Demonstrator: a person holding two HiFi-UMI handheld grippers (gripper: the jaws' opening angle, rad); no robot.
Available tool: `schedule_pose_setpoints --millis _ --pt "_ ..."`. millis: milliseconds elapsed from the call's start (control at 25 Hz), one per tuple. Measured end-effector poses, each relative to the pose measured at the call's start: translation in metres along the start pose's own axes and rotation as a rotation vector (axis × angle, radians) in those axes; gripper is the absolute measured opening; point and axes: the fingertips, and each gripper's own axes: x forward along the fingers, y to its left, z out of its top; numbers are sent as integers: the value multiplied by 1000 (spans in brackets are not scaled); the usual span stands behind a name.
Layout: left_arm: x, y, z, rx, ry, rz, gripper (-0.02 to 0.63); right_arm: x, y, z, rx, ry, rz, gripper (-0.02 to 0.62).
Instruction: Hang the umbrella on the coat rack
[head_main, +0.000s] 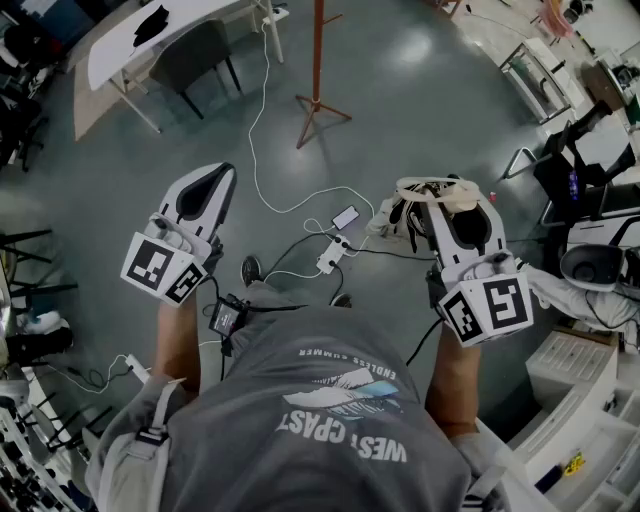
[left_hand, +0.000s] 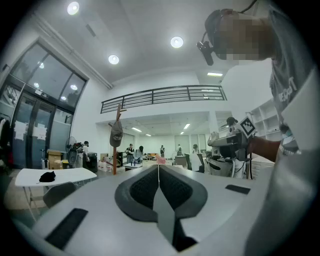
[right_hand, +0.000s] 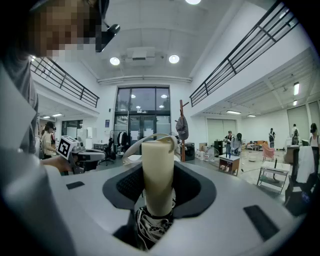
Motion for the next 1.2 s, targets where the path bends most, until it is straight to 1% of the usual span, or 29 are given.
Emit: schedule_pose_setpoints --millis 120,200,360,560,680,840,1000,1200 --pt "8 -36 9 21 1 -3 20 -21 -14 -7 1 20 20 172" --pt "10 -48 15 29 -4 8 20 -31 -23 -10 6 25 28 172" --pt "17 -55 17 16 0 34 20 -38 -38 -11 12 24 33 172" --pt "26 -67 19 32 0 26 20 -44 -46 -12 14 19 39 172" --pt "25 -59 21 31 -4 35 20 -38 -47 -12 15 26 41 172" --pt "17 -33 16 16 6 41 20 -17 -40 -14 39 32 28 172" --pt "23 -11 7 2 28 3 20 -4 -37 -10 73 23 2 170" --pt "38 21 12 -1 -4 -68 20 19 -35 -5 63 19 -77 170"
